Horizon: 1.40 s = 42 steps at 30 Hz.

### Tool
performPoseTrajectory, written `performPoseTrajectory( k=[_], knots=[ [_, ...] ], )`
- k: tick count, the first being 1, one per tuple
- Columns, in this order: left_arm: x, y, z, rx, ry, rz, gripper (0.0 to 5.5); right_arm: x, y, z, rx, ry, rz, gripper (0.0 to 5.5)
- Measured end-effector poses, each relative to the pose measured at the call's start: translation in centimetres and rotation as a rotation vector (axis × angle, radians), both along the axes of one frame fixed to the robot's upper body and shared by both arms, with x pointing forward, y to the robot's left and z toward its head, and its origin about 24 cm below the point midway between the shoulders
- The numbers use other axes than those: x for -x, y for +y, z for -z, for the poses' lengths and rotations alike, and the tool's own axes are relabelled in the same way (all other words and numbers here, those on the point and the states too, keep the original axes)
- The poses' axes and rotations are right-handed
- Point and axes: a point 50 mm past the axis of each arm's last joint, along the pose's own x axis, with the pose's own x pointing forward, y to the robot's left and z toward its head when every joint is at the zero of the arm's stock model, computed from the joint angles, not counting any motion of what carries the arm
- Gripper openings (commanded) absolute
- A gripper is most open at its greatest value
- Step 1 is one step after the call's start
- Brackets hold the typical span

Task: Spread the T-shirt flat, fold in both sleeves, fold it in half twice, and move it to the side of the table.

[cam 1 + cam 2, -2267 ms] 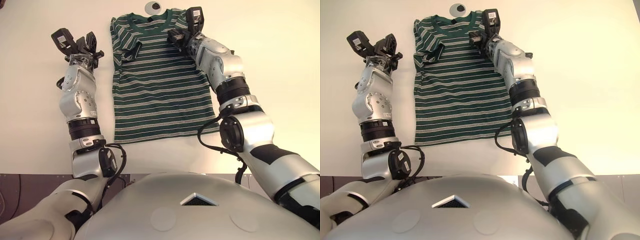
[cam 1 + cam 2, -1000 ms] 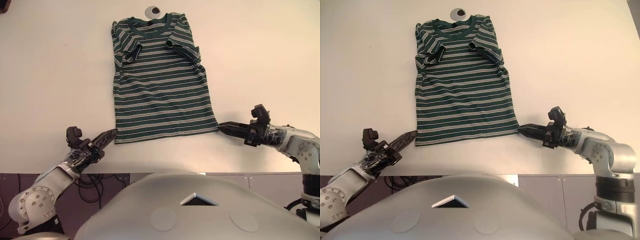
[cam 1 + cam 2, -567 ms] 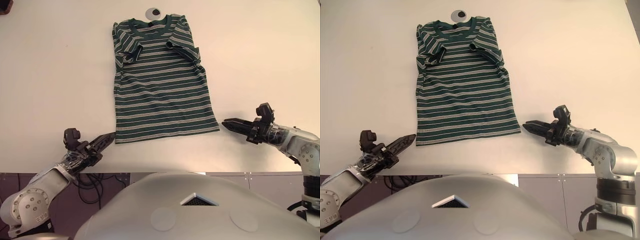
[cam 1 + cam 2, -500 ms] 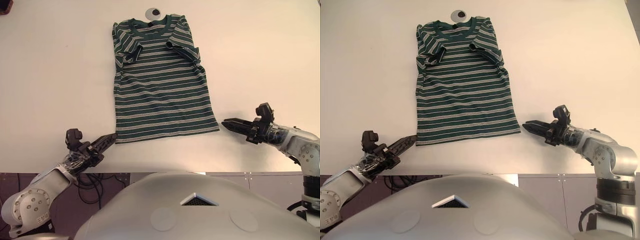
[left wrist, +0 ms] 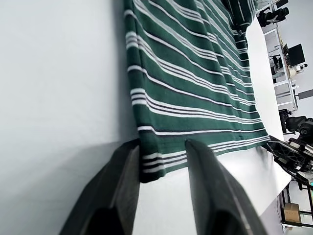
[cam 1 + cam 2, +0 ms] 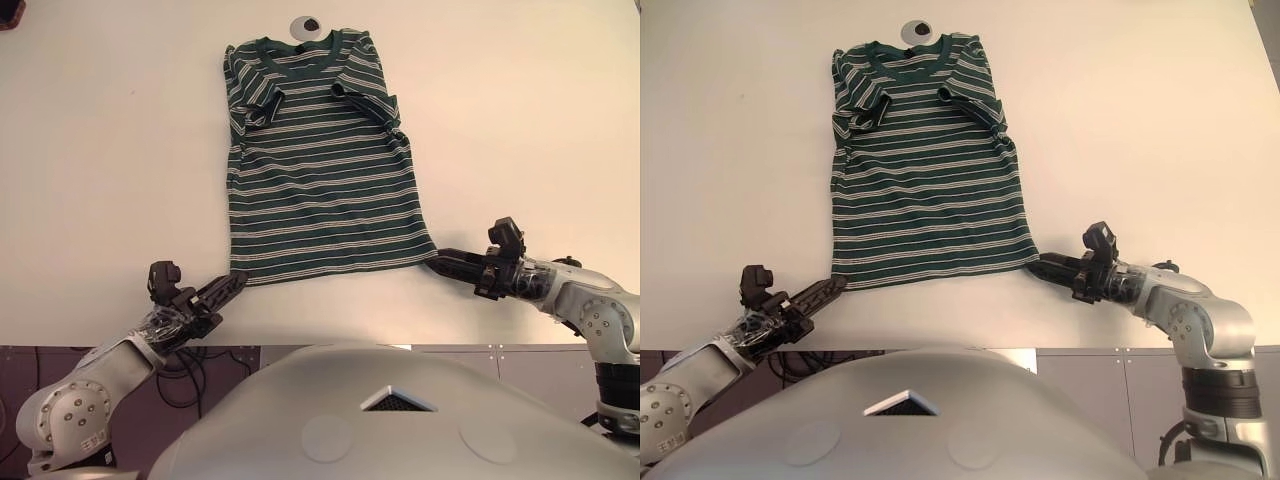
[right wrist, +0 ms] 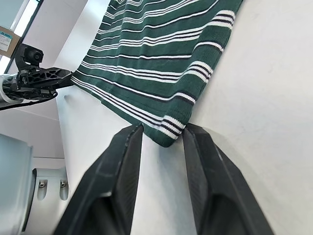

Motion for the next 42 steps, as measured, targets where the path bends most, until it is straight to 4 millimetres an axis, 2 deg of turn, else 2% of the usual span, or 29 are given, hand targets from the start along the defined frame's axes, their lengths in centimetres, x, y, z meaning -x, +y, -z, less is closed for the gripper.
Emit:
performPoseTrajectory(
  k=[1, 7, 14, 19, 25, 32, 35, 39, 42],
  knots=[
    [0.0, -0.1, 0.1, 0.004, 0.002, 0.003, 0.94, 0.0, 0.0, 0.0, 0.000, 0.000, 0.001, 1.25],
    [-0.1, -0.4, 0.3, 0.000, 0.007, -0.004, 0.02, -0.2, -0.2, -0.2, 0.023, 0.003, -0.023, 0.71],
    [-0.4, -0.5, 0.2, -0.005, -0.005, 0.005, 0.00, -0.7, -0.1, -0.5, 0.013, -0.012, -0.037, 0.05],
    [-0.7, -0.6, -0.3, 0.025, -0.039, 0.035, 0.00, -1.0, -0.2, -0.5, -0.004, -0.021, -0.042, 0.02],
    [-0.6, -1.1, -1.9, 0.108, -0.120, 0.121, 0.00, -0.8, 0.1, -0.6, -0.059, -0.022, -0.090, 0.02],
    [0.1, -1.3, -3.3, 0.193, -0.171, 0.209, 0.00, 1.0, 1.3, -0.8, -0.208, 0.016, -0.191, 0.02],
    [1.0, -1.7, -4.3, 0.276, -0.191, 0.229, 0.00, 2.8, 0.8, -1.4, -0.230, 0.095, -0.247, 0.02],
    [2.6, -2.8, -6.0, 0.399, -0.194, 0.256, 0.00, 3.5, 1.0, -2.9, -0.321, 0.116, -0.288, 0.02],
    [1.7, -2.7, -7.4, 0.432, -0.267, 0.265, 0.00, 3.3, 1.2, -4.0, -0.382, 0.099, -0.269, 0.02]
  ],
)
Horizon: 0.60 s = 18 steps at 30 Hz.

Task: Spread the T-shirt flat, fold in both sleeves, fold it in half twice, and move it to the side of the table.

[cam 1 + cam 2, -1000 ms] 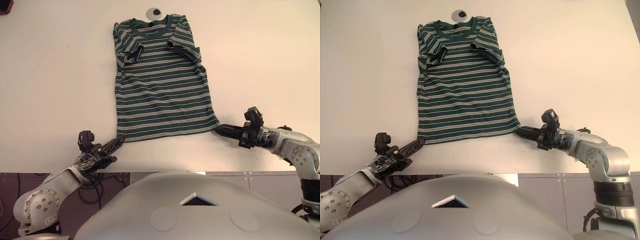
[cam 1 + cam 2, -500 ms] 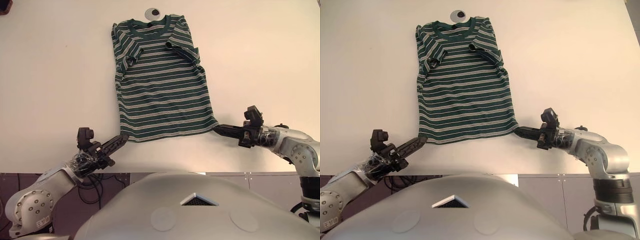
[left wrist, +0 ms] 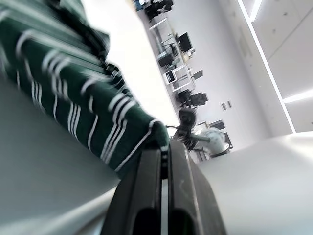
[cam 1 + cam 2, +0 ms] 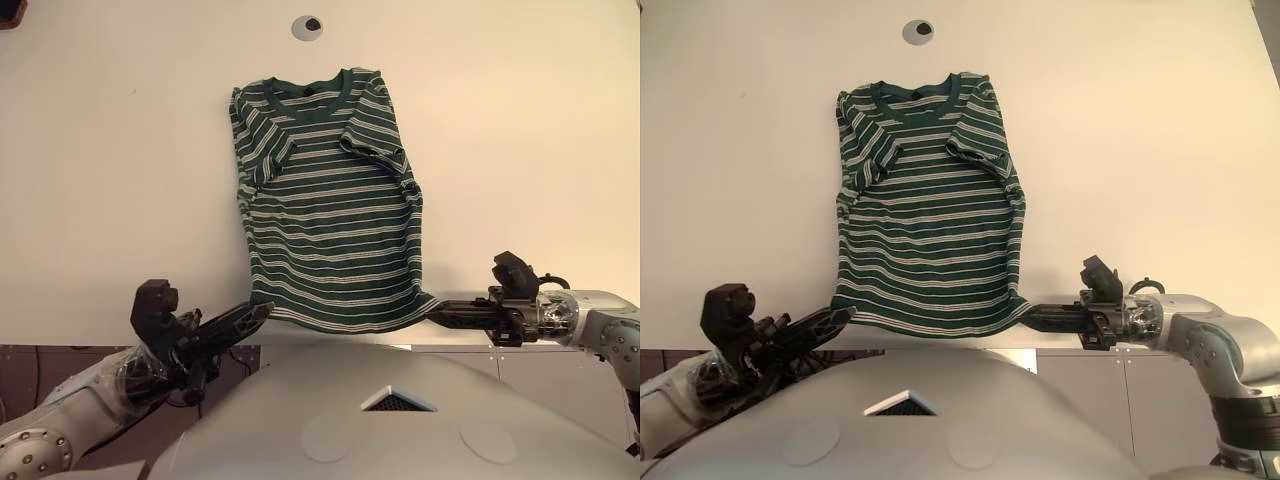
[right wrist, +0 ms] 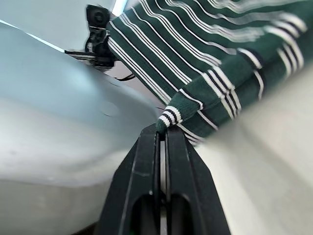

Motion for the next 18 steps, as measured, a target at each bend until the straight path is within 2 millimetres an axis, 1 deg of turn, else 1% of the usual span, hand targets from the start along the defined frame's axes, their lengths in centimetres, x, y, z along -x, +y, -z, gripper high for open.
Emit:
performPoseTrajectory(
  k=[2, 6, 7, 9, 11, 13, 15, 17, 18],
  knots=[
    [-2.0, 0.2, -1.0, 0.016, -0.080, -0.031, 0.00, -1.8, -0.2, -1.4, -0.033, -0.044, 0.054, 0.02],
    [-6.7, 1.5, -2.6, 0.014, -0.195, -0.129, 0.00, -7.1, -0.8, -4.6, -0.065, -0.160, 0.203, 0.02],
    [-7.6, 1.7, -3.0, 0.014, -0.218, -0.146, 0.00, -8.2, -0.8, -5.4, -0.072, -0.183, 0.226, 0.02],
    [-10.2, 2.2, -3.8, 0.002, -0.265, -0.184, 0.00, -11.6, -0.1, -7.3, -0.123, -0.262, 0.295, 0.02],
    [-11.9, 2.3, -4.0, -0.008, -0.282, -0.203, 0.00, -14.0, 0.5, -8.6, -0.152, -0.302, 0.333, 0.02],
    [-14.1, 2.7, -3.8, -0.036, -0.282, -0.244, 0.00, -16.4, 1.4, -9.1, -0.123, -0.333, 0.362, 0.02],
    [-15.8, 3.1, -3.5, -0.057, -0.284, -0.289, 0.00, -18.3, 2.0, -9.1, -0.065, -0.367, 0.385, 0.02],
    [-18.7, 3.8, -2.0, -0.089, -0.255, -0.382, 0.00, -21.2, 2.8, -8.1, 0.018, -0.400, 0.452, 0.02],
    [-19.7, 4.2, -1.5, -0.102, -0.245, -0.417, 0.00, -22.3, 2.8, -7.4, 0.051, -0.409, 0.495, 0.02]
  ],
)
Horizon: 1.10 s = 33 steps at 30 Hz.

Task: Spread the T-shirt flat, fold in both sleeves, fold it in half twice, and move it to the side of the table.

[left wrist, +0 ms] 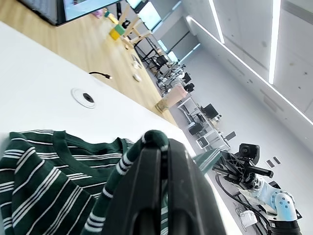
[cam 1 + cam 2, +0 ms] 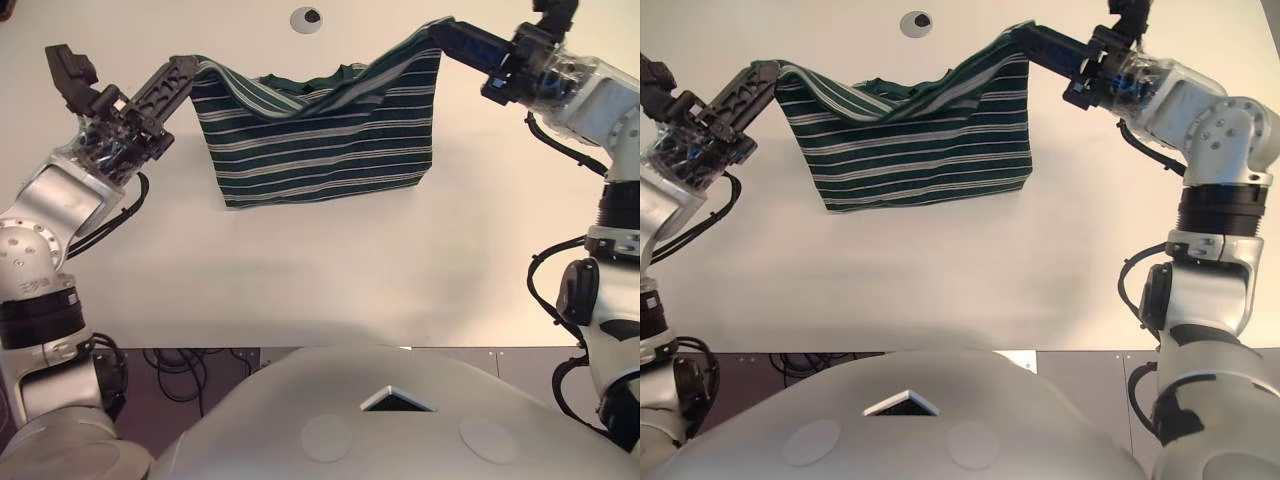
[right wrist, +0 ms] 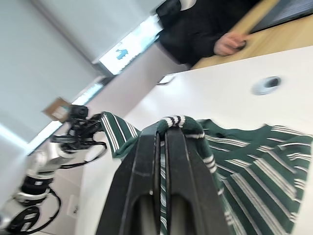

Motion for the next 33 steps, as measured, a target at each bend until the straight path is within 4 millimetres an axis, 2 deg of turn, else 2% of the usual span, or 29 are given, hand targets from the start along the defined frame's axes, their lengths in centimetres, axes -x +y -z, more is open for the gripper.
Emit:
performPoseTrajectory(
  k=[3, 4, 5, 7, 9, 11, 14, 19, 22, 24, 26, 30, 33],
  knots=[
    [-3.7, 0.1, 1.6, -0.006, 0.019, -0.067, 0.00, -3.2, 1.4, 1.2, 0.088, -0.031, 0.086, 0.02],
    [-5.0, -0.2, 2.8, -0.015, 0.048, -0.088, 0.00, -4.3, 2.3, 1.7, 0.124, -0.036, 0.118, 0.02],
    [-5.4, -0.5, 3.3, -0.013, 0.060, -0.090, 0.00, -4.8, 3.1, 1.7, 0.129, -0.046, 0.119, 0.02],
    [-7.5, -1.0, 4.6, -0.046, 0.092, -0.115, 0.00, -6.1, 4.7, 2.1, 0.240, -0.069, 0.151, 0.02],
    [-8.7, -1.0, 5.5, -0.078, 0.117, -0.139, 0.00, -6.5, 5.1, 3.0, 0.347, -0.063, 0.172, 0.02],
    [-9.2, -0.7, 6.5, -0.115, 0.159, -0.172, 0.00, -6.4, 5.4, 4.3, 0.430, -0.029, 0.199, 0.02],
    [-9.7, -0.8, 7.5, -0.147, 0.198, -0.192, 0.00, -6.3, 4.6, 5.5, 0.512, 0.023, 0.272, 0.02],
    [-9.7, -1.3, 9.6, -0.181, 0.291, -0.247, 0.90, -6.5, 3.6, 5.7, 0.522, 0.030, 0.392, 0.96],
    [-10.2, -1.4, 9.1, -0.144, 0.277, -0.276, 0.90, -6.7, 3.9, 5.4, 0.496, 0.026, 0.404, 0.96],
    [-10.4, -1.5, 8.9, -0.112, 0.274, -0.305, 0.90, -6.7, 5.0, 5.4, 0.481, 0.022, 0.379, 0.96],
    [-10.5, -0.9, 8.6, -0.090, 0.266, -0.352, 0.90, -6.8, 4.9, 5.2, 0.489, 0.007, 0.377, 0.96],
    [-10.8, -0.2, 7.4, -0.068, 0.224, -0.385, 0.90, -7.0, 5.4, 4.0, 0.474, -0.110, 0.290, 0.96],
    [-10.1, 0.5, 8.0, -0.091, 0.236, -0.405, 0.90, -6.7, 5.6, 3.9, 0.461, -0.177, 0.230, 0.96]
  ],
)
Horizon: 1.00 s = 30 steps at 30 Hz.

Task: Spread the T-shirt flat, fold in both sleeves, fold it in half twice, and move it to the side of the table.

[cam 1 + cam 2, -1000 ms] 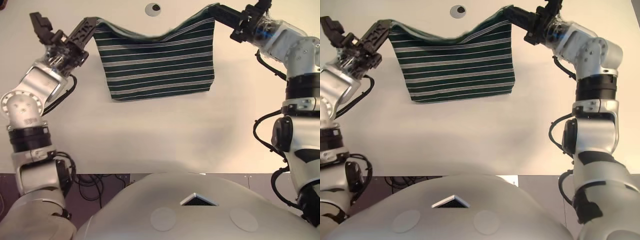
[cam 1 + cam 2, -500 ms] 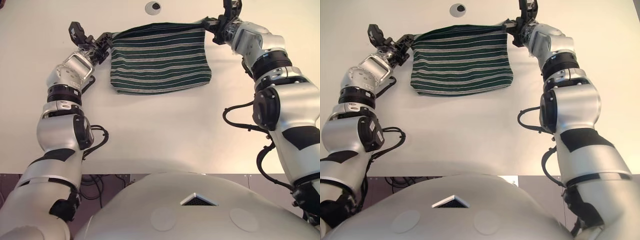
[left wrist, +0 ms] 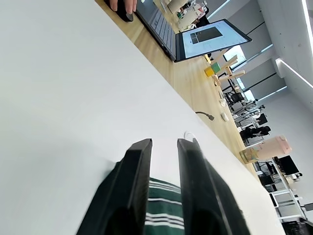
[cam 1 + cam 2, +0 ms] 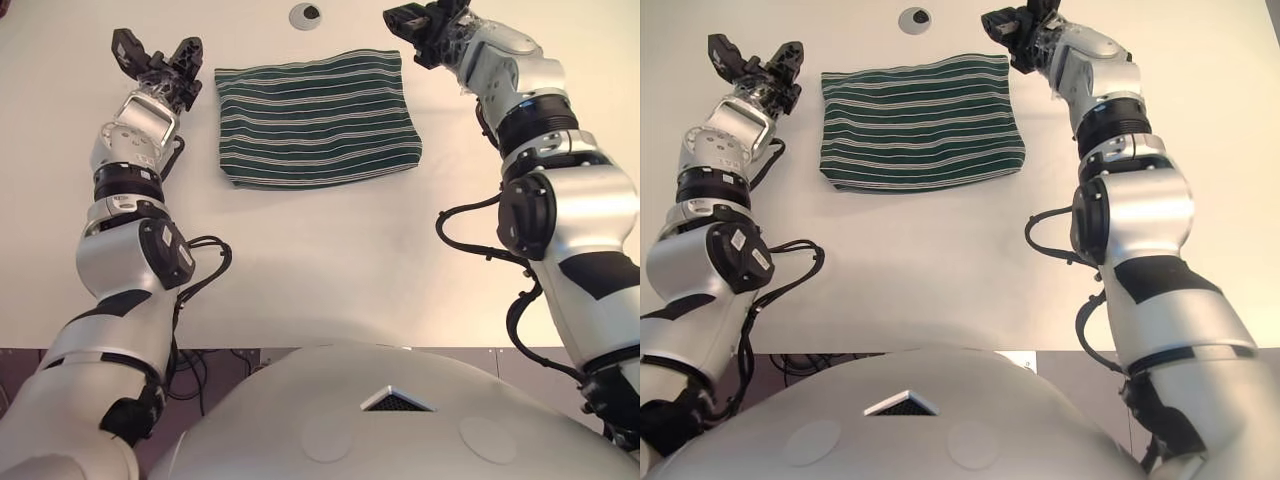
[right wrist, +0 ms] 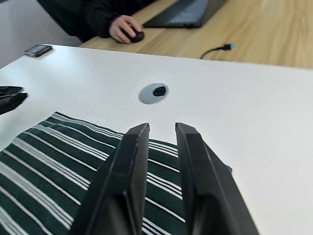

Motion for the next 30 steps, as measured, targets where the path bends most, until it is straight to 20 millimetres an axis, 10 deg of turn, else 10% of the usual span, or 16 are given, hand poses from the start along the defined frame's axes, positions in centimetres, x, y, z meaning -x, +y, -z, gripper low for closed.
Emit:
performPoseTrajectory(
  k=[14, 24, 30],
  knots=[
    [10.2, -0.7, -3.2, -0.270, -0.126, 0.143, 0.90, 7.5, -1.0, 3.3, 0.002, -0.067, -0.122, 0.96],
    [12.0, -2.2, -3.6, -0.350, -0.134, 0.200, 0.90, 8.3, -0.2, 6.2, 0.451, -0.058, -0.412, 0.96],
    [12.2, -2.2, -3.5, -0.344, -0.141, 0.170, 0.90, 8.9, -3.4, 4.5, 0.538, 0.020, -0.661, 0.96]
  ],
)
